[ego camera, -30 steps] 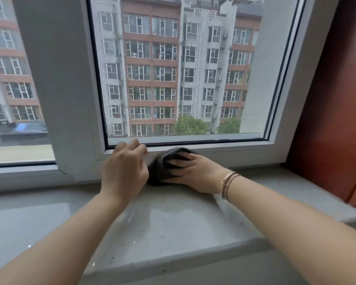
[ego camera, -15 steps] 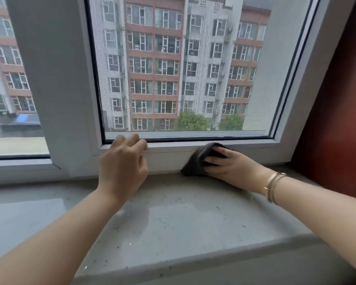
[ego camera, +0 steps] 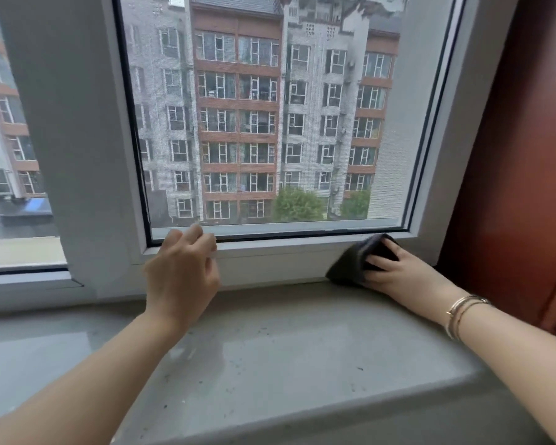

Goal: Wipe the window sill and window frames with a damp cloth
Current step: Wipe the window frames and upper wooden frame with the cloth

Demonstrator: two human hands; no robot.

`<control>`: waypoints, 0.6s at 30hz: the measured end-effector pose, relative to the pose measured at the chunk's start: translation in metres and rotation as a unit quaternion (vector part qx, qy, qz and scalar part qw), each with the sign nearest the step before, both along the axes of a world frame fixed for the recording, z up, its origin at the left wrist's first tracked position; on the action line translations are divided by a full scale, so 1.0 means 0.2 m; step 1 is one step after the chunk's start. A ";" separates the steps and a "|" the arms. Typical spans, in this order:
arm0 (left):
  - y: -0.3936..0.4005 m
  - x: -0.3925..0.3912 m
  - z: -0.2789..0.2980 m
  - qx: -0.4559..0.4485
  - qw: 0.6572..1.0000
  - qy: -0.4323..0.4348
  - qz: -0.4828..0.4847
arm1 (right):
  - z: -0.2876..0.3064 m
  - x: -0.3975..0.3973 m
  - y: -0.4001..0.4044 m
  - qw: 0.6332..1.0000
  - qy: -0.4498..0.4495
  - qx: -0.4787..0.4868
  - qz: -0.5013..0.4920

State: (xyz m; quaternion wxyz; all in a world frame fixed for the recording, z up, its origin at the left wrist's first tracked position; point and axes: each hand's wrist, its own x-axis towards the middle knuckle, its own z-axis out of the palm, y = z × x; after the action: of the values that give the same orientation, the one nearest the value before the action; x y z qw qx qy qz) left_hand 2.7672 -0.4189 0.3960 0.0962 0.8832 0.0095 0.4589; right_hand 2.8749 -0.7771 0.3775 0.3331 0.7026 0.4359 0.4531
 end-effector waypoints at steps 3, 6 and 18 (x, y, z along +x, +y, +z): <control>-0.13 0.04 -0.01 0.001 0.998 -0.033 -0.051 | -0.05 -0.02 -0.11 0.999 -0.002 0.030 -0.033; -0.36 0.09 -0.02 0.091 0.985 -0.042 -0.142 | -0.07 -0.05 -0.16 0.998 0.029 0.035 -0.050; -0.65 0.30 -0.12 0.127 0.969 0.026 -0.209 | -0.13 -0.13 0.03 0.946 0.187 0.234 -0.126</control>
State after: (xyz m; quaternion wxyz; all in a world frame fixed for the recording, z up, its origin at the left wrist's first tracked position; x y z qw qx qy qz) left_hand 2.8265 -0.5489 0.3718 0.0770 0.8820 -0.2313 0.4032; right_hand 2.8491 -0.7720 0.3517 0.1258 0.8822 0.2799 0.3572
